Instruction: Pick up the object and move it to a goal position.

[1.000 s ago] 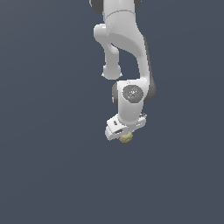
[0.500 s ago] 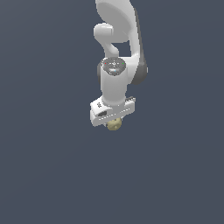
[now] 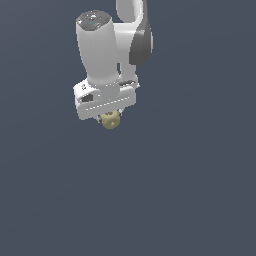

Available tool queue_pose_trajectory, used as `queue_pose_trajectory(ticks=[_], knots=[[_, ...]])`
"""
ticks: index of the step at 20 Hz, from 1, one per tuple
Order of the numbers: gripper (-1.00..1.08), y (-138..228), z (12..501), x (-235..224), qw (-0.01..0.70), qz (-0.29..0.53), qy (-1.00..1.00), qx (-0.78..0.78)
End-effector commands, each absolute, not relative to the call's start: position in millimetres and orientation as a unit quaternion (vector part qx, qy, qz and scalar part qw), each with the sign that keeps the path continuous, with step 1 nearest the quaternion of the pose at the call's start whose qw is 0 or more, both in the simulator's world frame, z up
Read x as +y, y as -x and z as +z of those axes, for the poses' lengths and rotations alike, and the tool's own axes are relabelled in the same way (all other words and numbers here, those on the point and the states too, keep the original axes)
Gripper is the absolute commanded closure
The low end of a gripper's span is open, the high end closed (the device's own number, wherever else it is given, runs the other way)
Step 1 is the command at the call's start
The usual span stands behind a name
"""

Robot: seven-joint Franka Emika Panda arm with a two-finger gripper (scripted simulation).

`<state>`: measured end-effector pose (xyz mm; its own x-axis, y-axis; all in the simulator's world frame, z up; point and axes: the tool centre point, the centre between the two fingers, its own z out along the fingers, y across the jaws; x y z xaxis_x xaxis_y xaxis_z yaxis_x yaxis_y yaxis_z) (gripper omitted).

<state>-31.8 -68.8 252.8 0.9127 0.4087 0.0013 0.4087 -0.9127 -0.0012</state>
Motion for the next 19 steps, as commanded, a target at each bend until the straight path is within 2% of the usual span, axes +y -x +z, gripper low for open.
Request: queue_pose_trajectory(ticks=[1, 10, 19], knots=[[1.08, 40, 277, -87, 0.001, 0.0, 0.978, -0.209], [1.08, 58, 345, -138, 0.001, 0.0, 0.978, -0.209], [1.08, 63, 367, -155, 0.0, 0.0, 0.978, -0.209]])
